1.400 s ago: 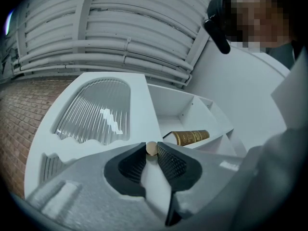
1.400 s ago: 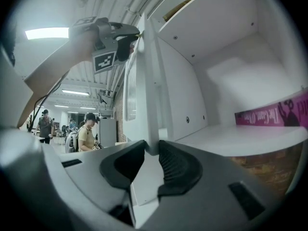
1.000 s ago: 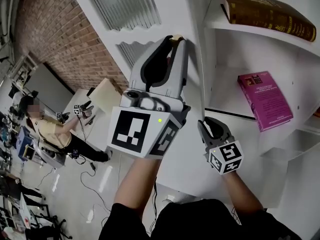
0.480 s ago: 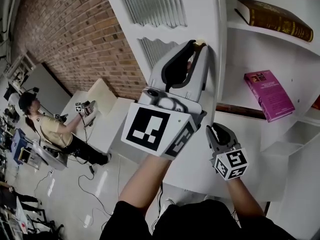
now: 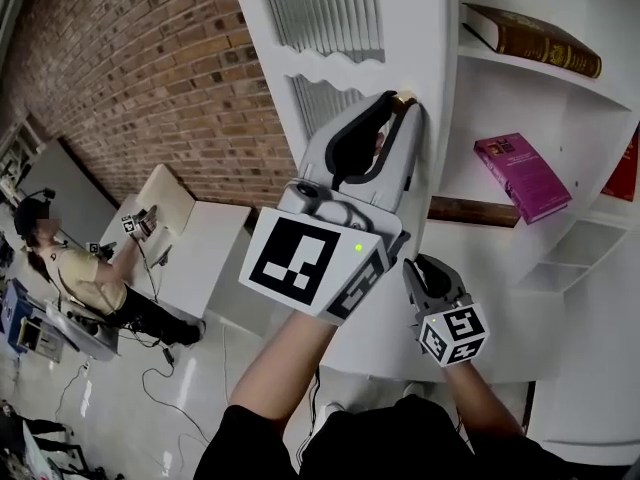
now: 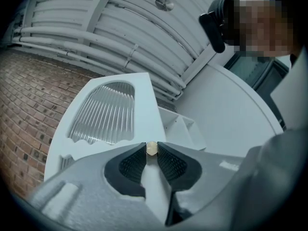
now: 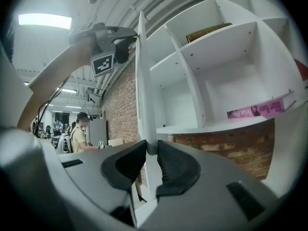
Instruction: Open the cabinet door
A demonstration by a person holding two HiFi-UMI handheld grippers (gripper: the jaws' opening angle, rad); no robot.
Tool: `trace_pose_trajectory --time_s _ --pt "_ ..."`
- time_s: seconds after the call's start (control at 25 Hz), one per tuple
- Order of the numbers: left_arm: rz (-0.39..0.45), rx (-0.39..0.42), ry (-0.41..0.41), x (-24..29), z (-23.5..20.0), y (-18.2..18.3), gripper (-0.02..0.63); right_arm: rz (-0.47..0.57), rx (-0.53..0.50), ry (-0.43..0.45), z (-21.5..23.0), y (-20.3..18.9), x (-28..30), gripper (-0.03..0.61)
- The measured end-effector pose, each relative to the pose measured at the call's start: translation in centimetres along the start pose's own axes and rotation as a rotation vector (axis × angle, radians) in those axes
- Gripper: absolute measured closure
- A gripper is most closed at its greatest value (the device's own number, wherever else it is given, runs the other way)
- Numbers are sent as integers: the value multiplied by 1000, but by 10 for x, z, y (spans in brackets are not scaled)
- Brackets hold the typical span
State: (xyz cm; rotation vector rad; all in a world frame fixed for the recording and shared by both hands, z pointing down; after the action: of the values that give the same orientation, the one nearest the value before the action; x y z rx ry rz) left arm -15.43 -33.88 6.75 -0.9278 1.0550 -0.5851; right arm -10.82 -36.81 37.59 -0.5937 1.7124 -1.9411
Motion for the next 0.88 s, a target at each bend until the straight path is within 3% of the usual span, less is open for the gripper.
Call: trace_pose_trajectory --time_s 0.88 --pt "65 -172 -95 -94 -35 44 531 -15 -19 -41 -116 -11 -11 511"
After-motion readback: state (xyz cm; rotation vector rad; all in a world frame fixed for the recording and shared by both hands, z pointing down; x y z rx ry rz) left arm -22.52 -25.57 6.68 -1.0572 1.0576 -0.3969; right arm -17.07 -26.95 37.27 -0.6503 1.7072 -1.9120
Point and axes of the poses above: the fingertips, and each gripper's own axes: x forward along the fingers, z to its right, y out of its top, the point moved 2 cm from there along -x, backward along the fingers, and after that the axes turned 2 degrees about x, right-handed, at the moved point
